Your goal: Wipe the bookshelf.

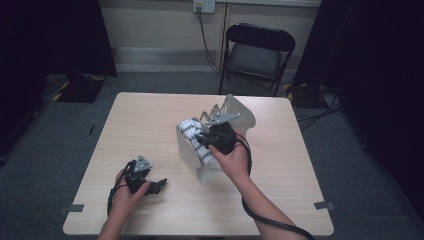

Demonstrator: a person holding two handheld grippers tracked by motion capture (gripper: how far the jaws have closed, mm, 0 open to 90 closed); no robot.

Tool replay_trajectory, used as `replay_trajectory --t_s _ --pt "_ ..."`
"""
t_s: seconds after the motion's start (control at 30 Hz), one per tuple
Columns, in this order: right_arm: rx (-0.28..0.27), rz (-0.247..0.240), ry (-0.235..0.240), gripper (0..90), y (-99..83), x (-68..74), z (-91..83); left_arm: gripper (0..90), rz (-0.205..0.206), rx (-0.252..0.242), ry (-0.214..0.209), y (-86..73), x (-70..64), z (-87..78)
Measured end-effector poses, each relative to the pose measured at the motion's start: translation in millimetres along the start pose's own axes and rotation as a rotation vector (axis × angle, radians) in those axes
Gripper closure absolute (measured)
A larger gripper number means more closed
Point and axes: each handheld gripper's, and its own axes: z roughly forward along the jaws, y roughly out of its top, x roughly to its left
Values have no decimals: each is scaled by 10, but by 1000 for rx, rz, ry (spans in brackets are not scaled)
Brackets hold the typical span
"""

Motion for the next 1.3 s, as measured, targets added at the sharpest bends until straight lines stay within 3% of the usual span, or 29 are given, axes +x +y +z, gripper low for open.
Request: replay_trajectory --t_s 0.17,0.57,0.8,0.87,0.93,1.07,1.17,1.3 --pt "45 12 39 793 -273 25 204 137 -1 0 -2 0 -1 1" --pt "118 54 55 791 -792 -2 476 137 0 0 0 0 0 0" --pt "138 59 52 744 -903 23 478 137 1 0 1 0 -1 0" --pt "145 63 39 684 -910 28 439 137 1 0 0 0 -1 0" --pt "124 72 15 553 -916 37 392 137 -1 0 -2 0 -1 1" --pt "93 65 11 493 -888 49 371 136 0 0 0 1 -1 1" --pt "121 44 4 490 -881 81 447 136 0 0 0 0 -1 1" --pt "177 -17 -19 583 -959 128 544 136 0 0 0 0 0 1"
